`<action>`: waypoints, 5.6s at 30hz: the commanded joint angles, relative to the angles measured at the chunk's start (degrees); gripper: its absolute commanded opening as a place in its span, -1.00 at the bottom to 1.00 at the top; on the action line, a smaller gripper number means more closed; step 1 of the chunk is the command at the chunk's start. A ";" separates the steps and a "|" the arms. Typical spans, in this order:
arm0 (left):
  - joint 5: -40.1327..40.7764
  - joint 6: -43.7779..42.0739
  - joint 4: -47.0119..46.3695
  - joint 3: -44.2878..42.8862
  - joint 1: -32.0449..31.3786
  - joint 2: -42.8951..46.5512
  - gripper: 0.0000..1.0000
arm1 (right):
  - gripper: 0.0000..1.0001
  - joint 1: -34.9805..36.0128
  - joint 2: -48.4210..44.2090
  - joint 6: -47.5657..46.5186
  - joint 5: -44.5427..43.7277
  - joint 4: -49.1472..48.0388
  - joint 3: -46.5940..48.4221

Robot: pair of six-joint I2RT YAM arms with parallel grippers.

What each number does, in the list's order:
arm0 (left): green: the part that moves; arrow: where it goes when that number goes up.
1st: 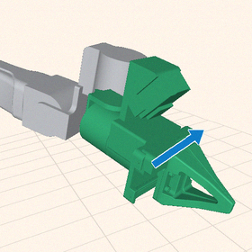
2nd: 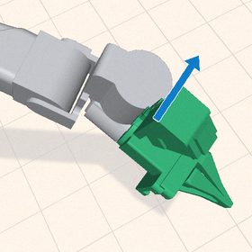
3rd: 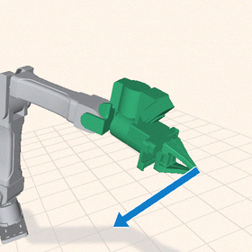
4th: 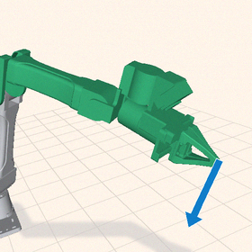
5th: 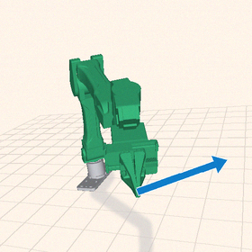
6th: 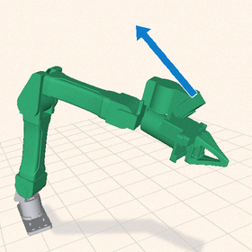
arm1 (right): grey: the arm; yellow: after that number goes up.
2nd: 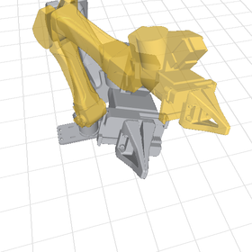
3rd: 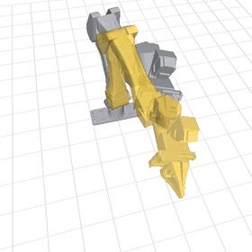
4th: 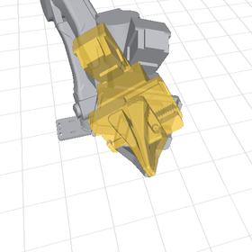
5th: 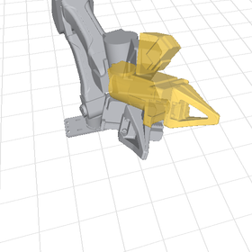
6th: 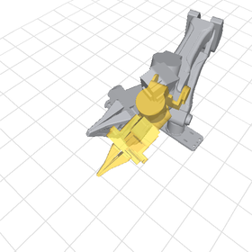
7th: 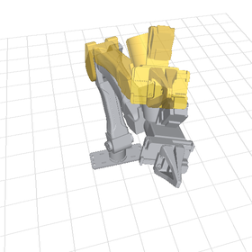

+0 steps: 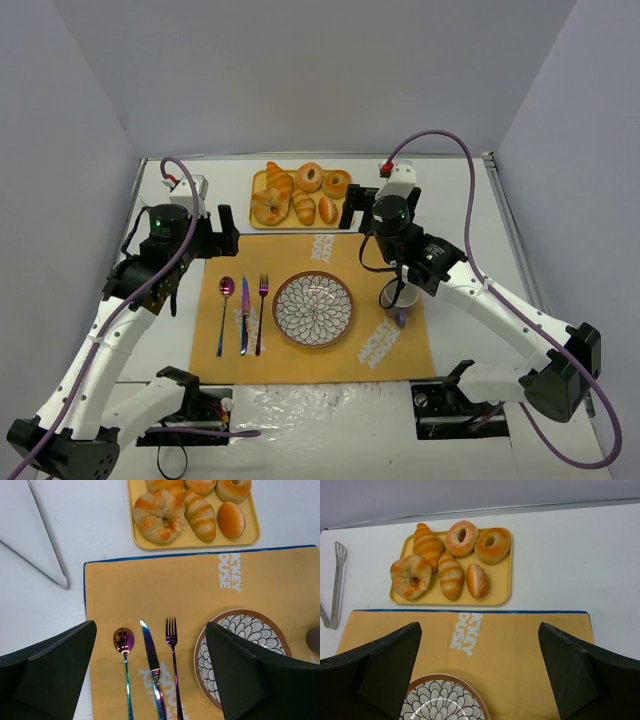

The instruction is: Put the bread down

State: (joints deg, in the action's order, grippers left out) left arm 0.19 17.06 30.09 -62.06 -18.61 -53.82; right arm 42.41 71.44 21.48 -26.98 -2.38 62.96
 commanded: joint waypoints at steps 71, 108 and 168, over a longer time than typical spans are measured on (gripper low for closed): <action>-0.19 10.07 3.61 -34.62 25.55 -58.53 0.94 | 1.00 -0.58 -10.76 2.69 2.30 -2.65 -3.46; -0.19 10.80 4.95 -40.30 29.37 -68.84 0.93 | 1.00 -0.96 -8.37 3.13 2.37 -3.98 -5.96; 3.38 9.51 11.30 -41.67 24.62 -52.41 -0.08 | 1.00 -1.72 -7.39 3.41 4.03 -4.82 -6.29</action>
State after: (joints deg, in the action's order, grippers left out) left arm 1.02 26.39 41.67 -103.33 6.76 -114.65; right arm 40.96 63.35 24.40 -23.12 -2.73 55.66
